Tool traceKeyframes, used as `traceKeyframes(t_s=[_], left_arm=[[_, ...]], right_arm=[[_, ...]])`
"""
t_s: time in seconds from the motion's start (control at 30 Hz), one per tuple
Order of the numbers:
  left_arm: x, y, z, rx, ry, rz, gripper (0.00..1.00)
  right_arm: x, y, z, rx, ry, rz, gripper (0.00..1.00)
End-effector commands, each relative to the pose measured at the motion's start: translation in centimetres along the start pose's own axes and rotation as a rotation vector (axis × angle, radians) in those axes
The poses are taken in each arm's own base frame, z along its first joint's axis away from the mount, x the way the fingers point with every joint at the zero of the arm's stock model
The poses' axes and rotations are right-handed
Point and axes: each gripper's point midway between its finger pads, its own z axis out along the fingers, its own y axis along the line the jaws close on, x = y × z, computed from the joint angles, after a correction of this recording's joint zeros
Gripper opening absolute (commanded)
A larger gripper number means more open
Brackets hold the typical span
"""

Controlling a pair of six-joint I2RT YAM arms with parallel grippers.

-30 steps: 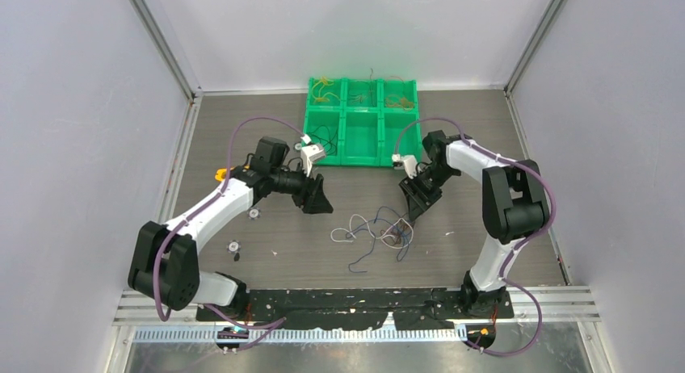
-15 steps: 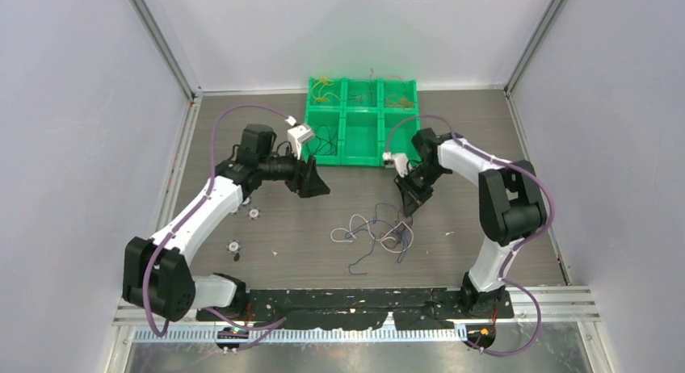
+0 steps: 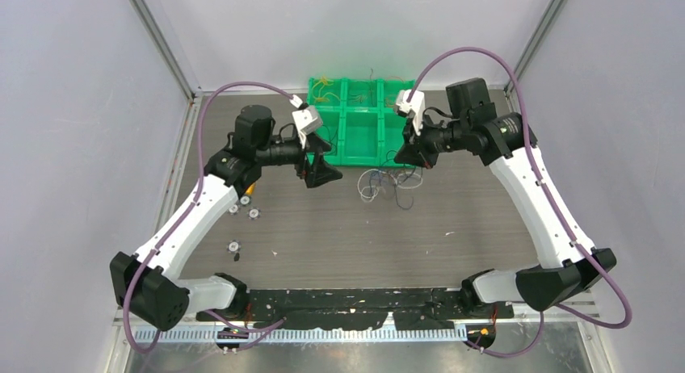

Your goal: Untangle the cables

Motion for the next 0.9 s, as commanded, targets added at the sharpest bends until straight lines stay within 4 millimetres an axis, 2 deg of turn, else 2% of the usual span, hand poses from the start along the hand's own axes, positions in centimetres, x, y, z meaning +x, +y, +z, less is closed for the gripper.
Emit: traceKeyframes(t_s=[0.0, 0.07, 0.13, 0.2, 0.37, 0.6, 0.7, 0.8, 0.87], left_arm=[[-4.8, -1.4, 1.0, 0.059, -0.103, 0.172, 0.83], [-5.4, -2.3, 2.0, 0.099, -0.113, 0.184, 0.79], [-5.9, -3.3, 3.1, 0.143, -0.12, 0.185, 0.67], [-5.5, -4.5, 4.1, 0.191, -0.112, 0.173, 0.61], [-3.7, -6.0, 5.9, 0.265, -0.084, 0.138, 0.56], [-3.1, -7.7, 6.7, 0.345, -0.086, 0.061, 0.4], [-3.1, -8.2, 6.7, 0.378, -0.089, 0.043, 0.27], [-3.2, -8.8, 6.4, 0.404, -0.088, 0.026, 0.04], [-3.5, -9.2, 6.0, 0.412, -0.085, 0.019, 0.0]], right_arm=[[-0.3, 2.6, 0.3, -0.088, 0.016, -0.035, 0.05], [-0.4, 3.2, 0.5, -0.092, 0.013, -0.082, 0.05], [-0.3, 3.9, 0.8, -0.099, 0.017, -0.119, 0.05], [-0.5, 4.7, 1.0, -0.11, 0.014, -0.15, 0.05], [-1.1, 5.9, 1.6, -0.128, -0.01, -0.202, 0.05], [-1.0, 6.7, 2.0, -0.145, -0.019, -0.223, 0.06], [-0.7, 6.5, 2.3, -0.139, -0.016, -0.227, 0.05], [-0.7, 6.2, 2.5, -0.125, -0.02, -0.229, 0.06], [-0.7, 5.6, 2.6, -0.089, -0.027, -0.232, 0.05]])
